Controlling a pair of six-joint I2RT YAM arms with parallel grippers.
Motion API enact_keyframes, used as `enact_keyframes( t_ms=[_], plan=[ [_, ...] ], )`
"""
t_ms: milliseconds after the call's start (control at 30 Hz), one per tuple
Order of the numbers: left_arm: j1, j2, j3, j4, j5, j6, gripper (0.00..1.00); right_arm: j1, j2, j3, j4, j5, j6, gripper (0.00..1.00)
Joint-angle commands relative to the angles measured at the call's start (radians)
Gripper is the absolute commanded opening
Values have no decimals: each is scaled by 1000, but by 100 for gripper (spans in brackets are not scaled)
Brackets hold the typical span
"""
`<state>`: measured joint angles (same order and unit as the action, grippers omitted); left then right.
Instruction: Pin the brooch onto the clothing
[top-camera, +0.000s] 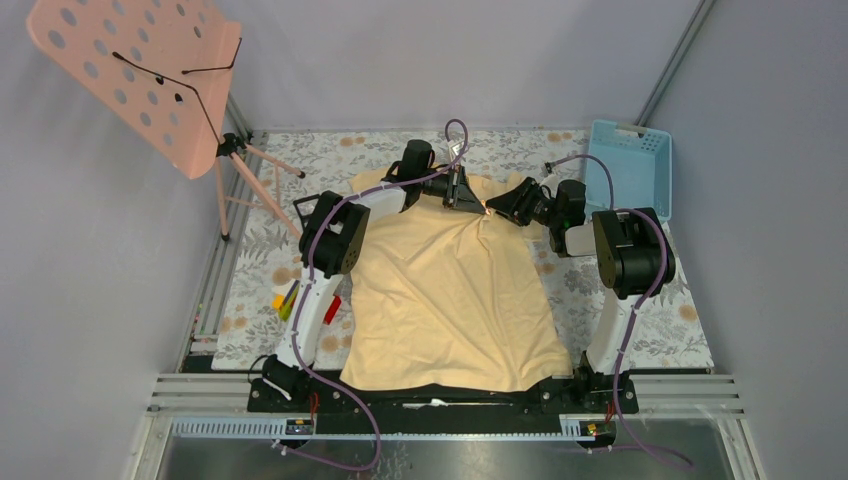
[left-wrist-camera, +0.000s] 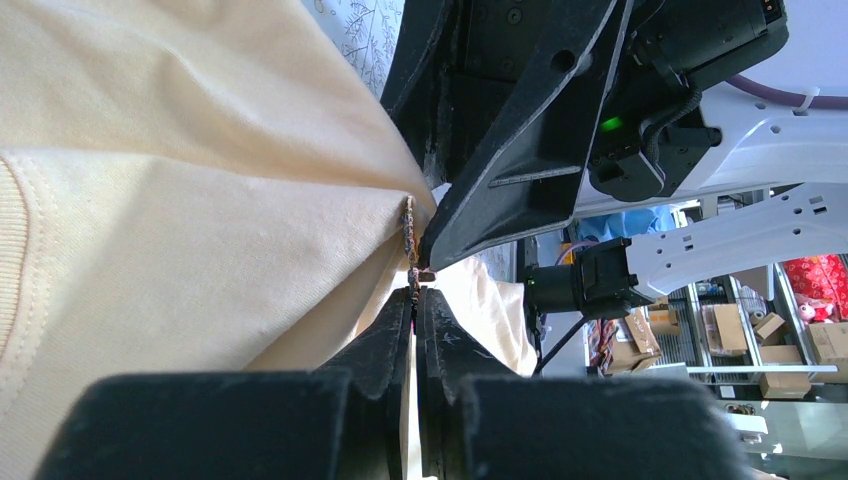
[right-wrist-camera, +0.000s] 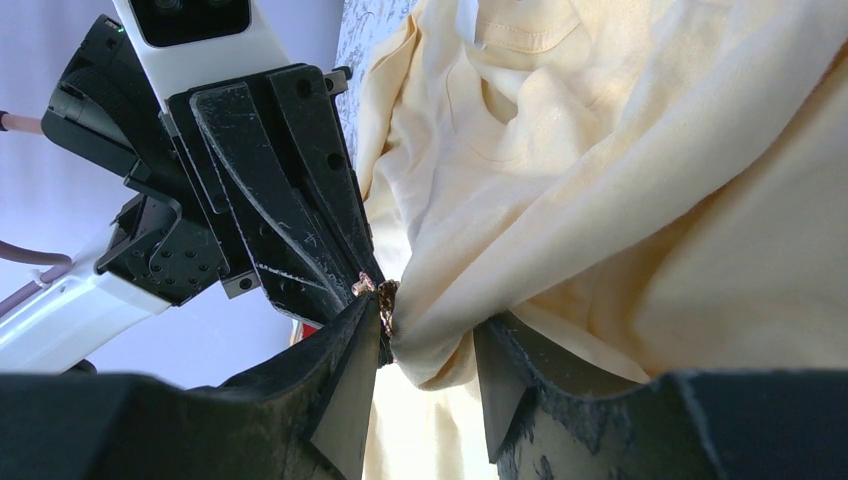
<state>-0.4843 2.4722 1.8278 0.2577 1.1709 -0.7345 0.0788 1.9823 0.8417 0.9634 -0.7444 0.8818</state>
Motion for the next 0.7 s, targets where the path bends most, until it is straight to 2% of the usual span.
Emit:
enact_keyframes(
  t_ms=[0, 667],
  plan=[
    [-13, -27, 19, 71, 82, -3, 0, -9, -38, 7, 54, 79, -9, 45],
    [-13, -30, 14, 68, 72, 3, 0, -36, -81, -10, 63, 76, 1, 45]
  ],
)
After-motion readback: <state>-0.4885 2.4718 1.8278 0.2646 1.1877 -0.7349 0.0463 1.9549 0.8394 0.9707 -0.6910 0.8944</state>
